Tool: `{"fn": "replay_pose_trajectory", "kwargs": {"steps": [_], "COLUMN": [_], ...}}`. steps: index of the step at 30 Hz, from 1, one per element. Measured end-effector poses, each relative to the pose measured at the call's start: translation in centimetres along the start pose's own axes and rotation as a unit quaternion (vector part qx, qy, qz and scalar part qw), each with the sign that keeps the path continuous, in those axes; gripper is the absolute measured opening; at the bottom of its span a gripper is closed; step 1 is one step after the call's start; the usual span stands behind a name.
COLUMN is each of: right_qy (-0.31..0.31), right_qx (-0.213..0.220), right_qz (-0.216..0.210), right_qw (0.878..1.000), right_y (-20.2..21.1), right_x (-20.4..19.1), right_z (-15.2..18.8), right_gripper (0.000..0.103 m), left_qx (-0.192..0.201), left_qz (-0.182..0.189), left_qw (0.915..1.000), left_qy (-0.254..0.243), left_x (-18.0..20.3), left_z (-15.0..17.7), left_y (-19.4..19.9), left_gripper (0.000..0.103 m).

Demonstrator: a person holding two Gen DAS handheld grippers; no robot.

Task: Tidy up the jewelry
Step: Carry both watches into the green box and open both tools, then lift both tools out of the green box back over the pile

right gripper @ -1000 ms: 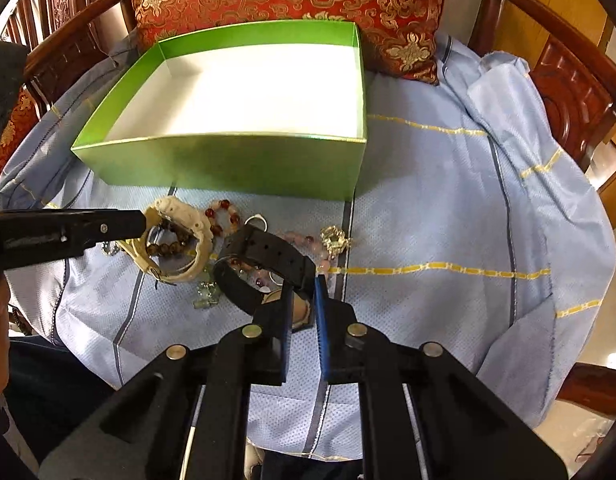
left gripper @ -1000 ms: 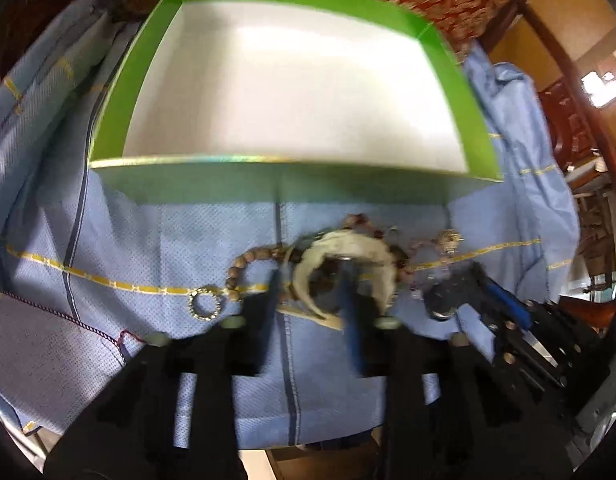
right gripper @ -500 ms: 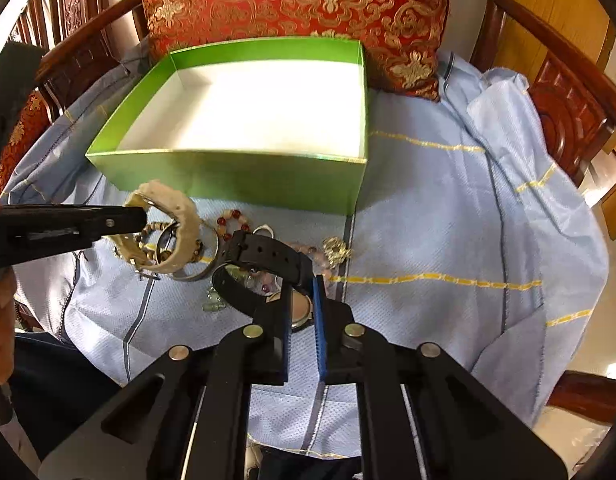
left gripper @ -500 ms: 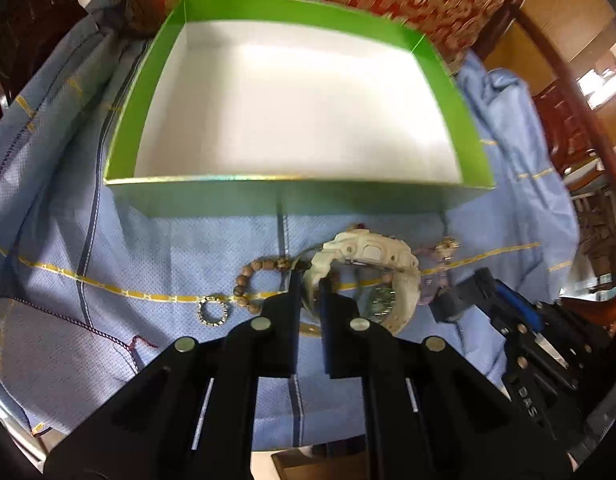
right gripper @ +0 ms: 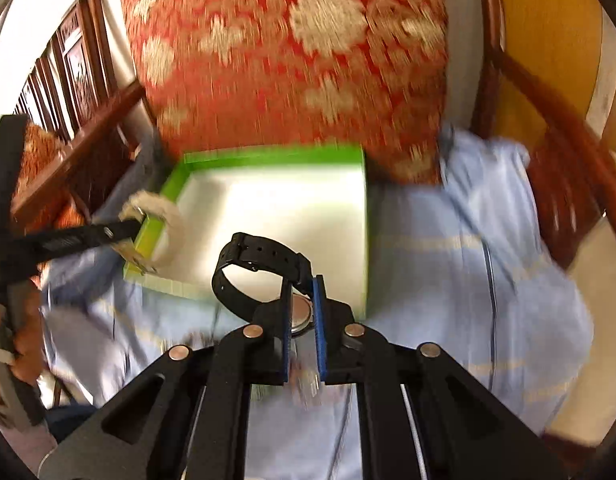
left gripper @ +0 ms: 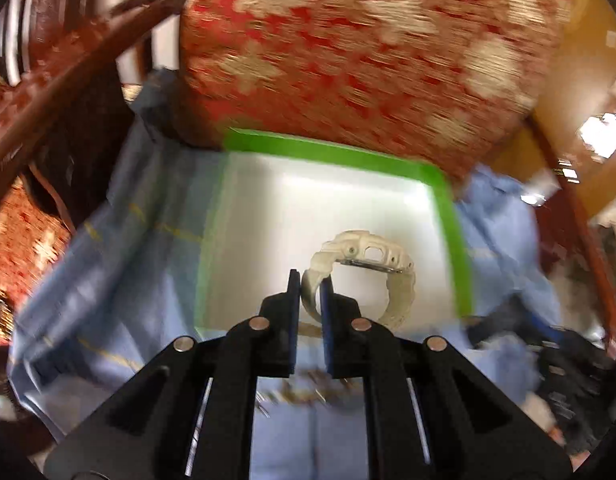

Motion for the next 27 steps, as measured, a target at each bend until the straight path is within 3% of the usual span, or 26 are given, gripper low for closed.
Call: {"fn": "replay_pose_trajectory", "kwargs": {"steps": [5, 9, 10, 11, 12, 13, 14, 18, 22, 25, 27], "right_qy": [-0.027, -0.04, -0.046, -0.05, -0.056, -0.062, -0.065, -0.04, -0.007, 0.014, 0.02], "right_qx": [-0.047, -0.069, -0.072, -0.073, -0.074, -0.066, -0.054, -0.016, -0.026, -0.056, -0.074], "right_qz": [-0.028, -0.019, -0.016, -0.014, -0.013, -0.019, -0.024, -0.041, -0.047, -0.016, -0.002], "right_qw": [0.998, 0.997, 0.996, 0.996, 0.996, 0.996, 0.996, 0.998, 0.999, 0.998, 0.997], "right_y": [-5.9, -8.9, -9.5, -9.6, -9.5, -9.0, -8.3, -4.2, -1.9, -2.0, -3.1], "right_x": [-0.3, 0.0, 0.1, 0.3, 0.6, 0.8, 1.1, 1.3, 1.1, 1.4, 1.6], "right_z": [-2.5, -2.6, -2.4, -2.2, -1.9, -1.6, -1.3, 0.8, 3.6, 5.9, 7.1], "right_gripper": [0.01, 0.012, 0.015, 0.028, 0.045, 0.051, 0.056, 0.056, 0.056, 0.057, 0.062], "left_qx": [-0.049, -0.063, -0.064, -0.058, -0.043, -0.028, -0.007, 0.049, 0.026, -0.003, -0.028], "left_qz": [-0.031, -0.039, -0.041, -0.04, -0.04, -0.037, -0.032, -0.004, -0.013, -0.037, -0.048], "left_qw": [0.9983, 0.9973, 0.9971, 0.9974, 0.998, 0.9986, 0.9991, 0.9987, 0.9966, 0.9944, 0.9936], "left_qy": [0.009, -0.003, 0.003, 0.013, 0.022, 0.026, 0.026, -0.008, -0.078, -0.099, -0.098], "left_x": [-0.8, -0.7, -0.7, -0.6, -0.6, -0.7, -0.3, 2.2, 5.3, 6.0, 6.0], "left_z": [-0.9, -0.5, -0.5, -0.6, -0.6, -0.5, -0.4, 2.2, 5.6, 8.0, 9.2], "left_y": [-4.8, -6.0, -6.2, -5.9, -5.3, -4.4, -3.1, 1.2, 0.7, -1.0, -2.4], "left_gripper": [0.01, 0.015, 0.022, 0.026, 0.038, 0.052, 0.056, 0.059, 0.064, 0.071, 0.072]}}
Point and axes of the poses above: each gripper's, at about its wrist camera, not at the fingertips, and y roughly against the way its jaws point, x to its right, z to its underside, the point moved 3 cm from there along -y, roughly the way its jaws point, and after that the axes turned 4 degrees about -x, right-handed, at the moved point
